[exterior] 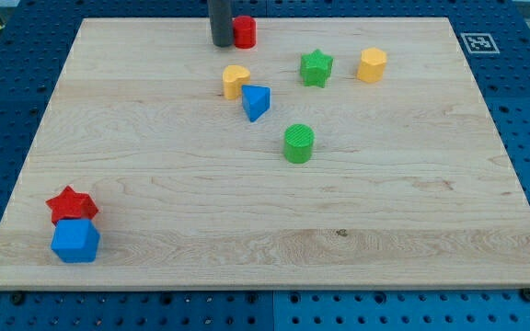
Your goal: Move the blue triangle and the yellow heart vertically with the red circle
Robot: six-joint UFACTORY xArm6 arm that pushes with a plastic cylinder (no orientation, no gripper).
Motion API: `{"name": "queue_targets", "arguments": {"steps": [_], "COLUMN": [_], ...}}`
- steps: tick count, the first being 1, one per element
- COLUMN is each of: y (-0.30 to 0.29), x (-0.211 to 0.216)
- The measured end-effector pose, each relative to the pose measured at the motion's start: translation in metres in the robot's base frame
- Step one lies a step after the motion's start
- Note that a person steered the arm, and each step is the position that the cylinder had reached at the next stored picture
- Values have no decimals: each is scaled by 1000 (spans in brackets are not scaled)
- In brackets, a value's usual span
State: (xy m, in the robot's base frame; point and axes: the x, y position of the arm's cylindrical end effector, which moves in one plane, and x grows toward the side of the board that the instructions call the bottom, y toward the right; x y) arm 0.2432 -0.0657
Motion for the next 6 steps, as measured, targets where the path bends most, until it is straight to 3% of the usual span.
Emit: {"name": "queue_targets", "arguments": {"steps": [1,3,4,6], "y": [-4,-43,4,21], "x": [2,109,138,137]}}
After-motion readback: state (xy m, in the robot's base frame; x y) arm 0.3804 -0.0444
